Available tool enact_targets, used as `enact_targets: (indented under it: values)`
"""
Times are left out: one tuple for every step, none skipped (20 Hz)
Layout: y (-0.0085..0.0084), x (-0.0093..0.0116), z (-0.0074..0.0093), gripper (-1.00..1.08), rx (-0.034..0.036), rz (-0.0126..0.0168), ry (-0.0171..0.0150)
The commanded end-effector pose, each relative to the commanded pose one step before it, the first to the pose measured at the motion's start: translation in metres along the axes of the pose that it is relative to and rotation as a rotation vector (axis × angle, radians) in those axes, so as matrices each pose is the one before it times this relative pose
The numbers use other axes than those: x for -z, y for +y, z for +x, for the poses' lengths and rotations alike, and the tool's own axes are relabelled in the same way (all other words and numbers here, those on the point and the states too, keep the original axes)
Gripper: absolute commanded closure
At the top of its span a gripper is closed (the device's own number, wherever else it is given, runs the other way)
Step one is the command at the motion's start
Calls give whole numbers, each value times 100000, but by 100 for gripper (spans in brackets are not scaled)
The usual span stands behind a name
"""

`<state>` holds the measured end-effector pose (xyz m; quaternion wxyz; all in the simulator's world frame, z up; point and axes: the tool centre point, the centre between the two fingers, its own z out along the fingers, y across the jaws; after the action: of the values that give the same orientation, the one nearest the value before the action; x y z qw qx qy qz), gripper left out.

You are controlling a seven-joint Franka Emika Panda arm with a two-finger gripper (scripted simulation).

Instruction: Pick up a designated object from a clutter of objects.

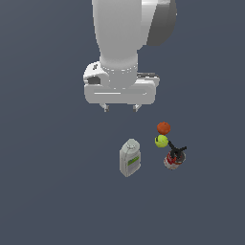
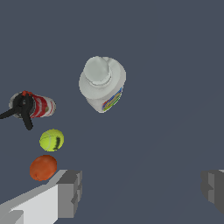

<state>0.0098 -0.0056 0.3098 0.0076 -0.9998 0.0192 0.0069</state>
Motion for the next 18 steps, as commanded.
enact_targets:
  values:
    - [1,0,0,-92,0,0,0]
    - [-12,3,6,-92,94,-9,24]
    - [-62,17,13,-92,327,-27,83]
    - [-91,25,24,-92,521,-43,132]
    - [-124,33,36,-92,722,-60,182]
    - [-163,43,47,-92,932,-78,236]
    - [-200,51,60,-92,1138,-97,288]
    - [-208,51,65,-92,1165,-101,295]
    - [-175,40,58,-92,962,-85,244]
    - [-141,29,49,-92,754,-68,192]
    - [-106,18,39,-92,545,-51,139]
    - [-69,8,28,-92,333,-32,86]
    - [-30,-1,14,-92,115,-13,31]
    - [15,-6,-6,-92,-116,9,-29]
    - [56,2,-25,-92,-210,24,-56]
    - [46,22,-31,-92,-64,15,-22]
    - [18,6,-6,-92,0,0,0]
    - [-34,-30,32,-92,0,0,0]
